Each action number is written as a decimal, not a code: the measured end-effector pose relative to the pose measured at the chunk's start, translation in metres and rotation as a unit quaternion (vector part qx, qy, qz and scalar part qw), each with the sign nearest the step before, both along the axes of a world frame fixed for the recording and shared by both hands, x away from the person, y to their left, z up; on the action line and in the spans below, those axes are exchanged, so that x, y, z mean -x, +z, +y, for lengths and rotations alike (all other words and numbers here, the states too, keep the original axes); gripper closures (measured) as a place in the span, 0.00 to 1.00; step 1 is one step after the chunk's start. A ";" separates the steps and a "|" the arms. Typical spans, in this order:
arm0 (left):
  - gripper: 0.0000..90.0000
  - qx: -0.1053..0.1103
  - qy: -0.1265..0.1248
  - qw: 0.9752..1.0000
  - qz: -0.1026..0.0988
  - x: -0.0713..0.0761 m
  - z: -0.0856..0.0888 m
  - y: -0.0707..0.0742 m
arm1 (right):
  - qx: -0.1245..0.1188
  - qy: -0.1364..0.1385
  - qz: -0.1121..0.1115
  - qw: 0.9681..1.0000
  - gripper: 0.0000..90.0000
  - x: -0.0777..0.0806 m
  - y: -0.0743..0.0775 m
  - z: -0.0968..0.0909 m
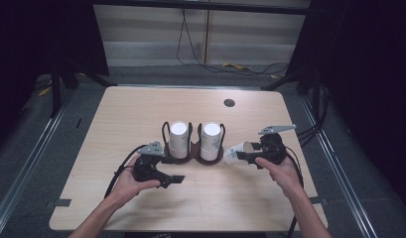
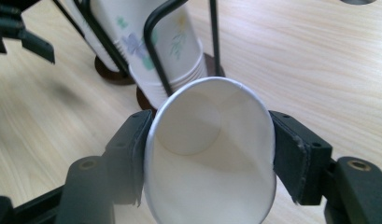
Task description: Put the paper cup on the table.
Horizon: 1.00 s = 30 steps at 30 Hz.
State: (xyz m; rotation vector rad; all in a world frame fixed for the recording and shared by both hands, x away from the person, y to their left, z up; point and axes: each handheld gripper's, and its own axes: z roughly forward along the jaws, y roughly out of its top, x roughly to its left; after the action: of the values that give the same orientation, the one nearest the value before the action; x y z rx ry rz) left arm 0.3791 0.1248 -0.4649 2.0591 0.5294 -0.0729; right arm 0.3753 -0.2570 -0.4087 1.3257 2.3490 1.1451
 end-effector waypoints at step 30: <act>0.18 -0.012 0.027 0.999 -0.014 0.000 0.015 0.002 | 0.183 -0.054 0.040 0.981 0.37 -0.041 -0.003 0.004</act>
State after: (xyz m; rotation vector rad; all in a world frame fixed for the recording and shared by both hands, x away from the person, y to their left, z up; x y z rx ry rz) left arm 0.3786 0.1399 -0.4634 2.0646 0.5698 -0.0068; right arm 0.4161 -0.2533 -0.4122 1.3618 2.3592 0.5993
